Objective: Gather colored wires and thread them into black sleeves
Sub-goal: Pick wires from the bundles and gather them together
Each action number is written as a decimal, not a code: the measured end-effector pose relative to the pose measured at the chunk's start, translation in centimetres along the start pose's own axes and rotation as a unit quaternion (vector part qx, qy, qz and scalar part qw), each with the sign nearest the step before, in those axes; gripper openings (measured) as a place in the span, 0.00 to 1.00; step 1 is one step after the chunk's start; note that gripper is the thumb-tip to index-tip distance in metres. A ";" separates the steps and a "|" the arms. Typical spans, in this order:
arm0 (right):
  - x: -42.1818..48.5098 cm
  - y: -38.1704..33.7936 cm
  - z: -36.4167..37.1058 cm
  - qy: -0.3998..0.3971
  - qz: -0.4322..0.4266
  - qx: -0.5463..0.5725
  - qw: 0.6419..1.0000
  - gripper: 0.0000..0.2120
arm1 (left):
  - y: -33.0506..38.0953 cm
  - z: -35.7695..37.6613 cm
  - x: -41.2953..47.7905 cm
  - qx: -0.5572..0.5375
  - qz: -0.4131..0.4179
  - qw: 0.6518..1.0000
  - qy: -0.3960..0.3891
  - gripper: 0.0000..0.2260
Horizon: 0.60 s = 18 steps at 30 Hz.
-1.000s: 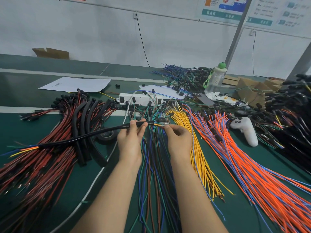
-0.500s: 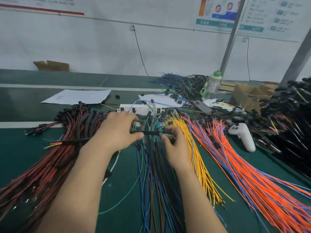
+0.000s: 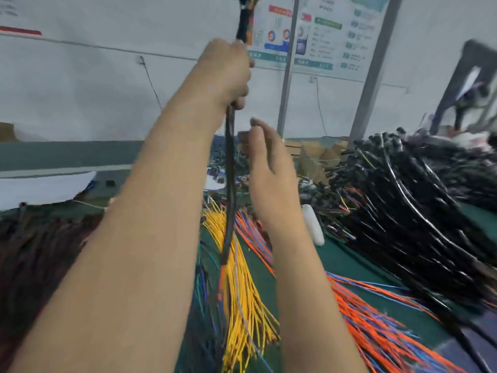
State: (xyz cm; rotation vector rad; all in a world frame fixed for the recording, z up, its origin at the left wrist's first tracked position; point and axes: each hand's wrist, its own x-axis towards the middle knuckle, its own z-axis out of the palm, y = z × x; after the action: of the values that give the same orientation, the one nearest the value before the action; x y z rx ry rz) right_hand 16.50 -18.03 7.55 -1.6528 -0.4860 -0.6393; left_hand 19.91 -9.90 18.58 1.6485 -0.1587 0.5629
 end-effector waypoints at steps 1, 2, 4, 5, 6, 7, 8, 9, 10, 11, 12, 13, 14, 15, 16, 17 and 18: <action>0.5 0.1 -1.6 0.001 -0.005 -0.046 0.999 0.15 | -0.4 3.3 0.0 -0.059 -0.032 0.998 -0.017 0.12; 1.1 0.6 -3.5 0.010 -0.001 -0.107 0.994 0.14 | -1.0 6.5 0.0 -0.106 -0.059 0.992 -0.019 0.12; 2.1 2.8 -8.1 0.030 0.053 -0.246 0.967 0.13 | -3.3 12.2 -0.2 -0.175 -0.121 0.977 -0.004 0.12; 2.4 4.3 -10.7 0.032 0.091 -0.316 0.944 0.13 | -4.8 15.0 -0.5 -0.204 -0.160 0.966 -0.006 0.10; 2.6 5.9 -13.2 0.034 0.134 -0.379 0.915 0.14 | -6.4 17.6 -0.9 -0.219 -0.201 0.955 -0.024 0.08; 2.6 7.7 -15.6 0.040 0.187 -0.429 0.883 0.14 | -8.1 20.2 -1.6 -0.211 -0.246 0.944 -0.059 0.08; 2.5 9.4 -17.6 0.050 0.250 -0.467 0.847 0.16 | -10.1 22.6 -2.5 -0.179 -0.285 0.934 -0.117 0.11; 2.3 11.1 -19.2 0.055 0.314 -0.491 0.811 0.17 | -12.3 24.7 -3.3 -0.128 -0.314 0.923 -0.184 0.13; 1.8 12.8 -20.3 0.056 0.370 -0.499 0.782 0.18 | -14.4 26.2 -4.4 -0.070 -0.332 0.907 -0.251 0.12; 1.0 14.5 -20.9 0.054 0.410 -0.496 0.764 0.19 | -16.3 27.2 -5.4 -0.009 -0.342 0.889 -0.304 0.09; 0.1 16.2 -21.1 0.055 0.432 -0.490 0.755 0.19 | -18.3 28.0 -6.2 0.033 -0.352 0.876 -0.328 0.08; -0.9 17.6 -20.9 0.059 0.438 -0.485 0.754 0.19 | -20.2 28.7 -6.8 0.052 -0.358 0.871 -0.332 0.09; -1.8 18.7 -20.6 0.069 0.431 -0.487 0.756 0.18 | -21.5 29.0 -7.2 0.053 -0.363 0.871 -0.327 0.10; -2.3 19.4 -20.2 0.084 0.417 -0.495 0.758 0.18 | -22.3 29.2 -7.2 0.054 -0.361 0.874 -0.322 0.12; -2.4 19.6 -19.9 0.105 0.400 -0.500 0.761 0.19 | -22.7 29.2 -7.1 0.062 -0.343 0.880 -0.322 0.14; -2.1 19.4 -19.6 0.127 0.380 -0.498 0.769 0.20 | -22.8 29.1 -6.6 0.078 -0.317 0.888 -0.324 0.15; -1.5 19.0 -19.1 0.142 0.354 -0.491 0.783 0.21 | -22.9 28.8 -6.0 0.100 -0.288 0.895 -0.325 0.16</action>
State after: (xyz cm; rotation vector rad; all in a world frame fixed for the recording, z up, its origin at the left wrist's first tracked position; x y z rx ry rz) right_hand 24.74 -40.06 -5.57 -2.4289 0.8436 -0.5625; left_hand 31.94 -35.05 -6.12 1.9218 -0.0896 -0.4534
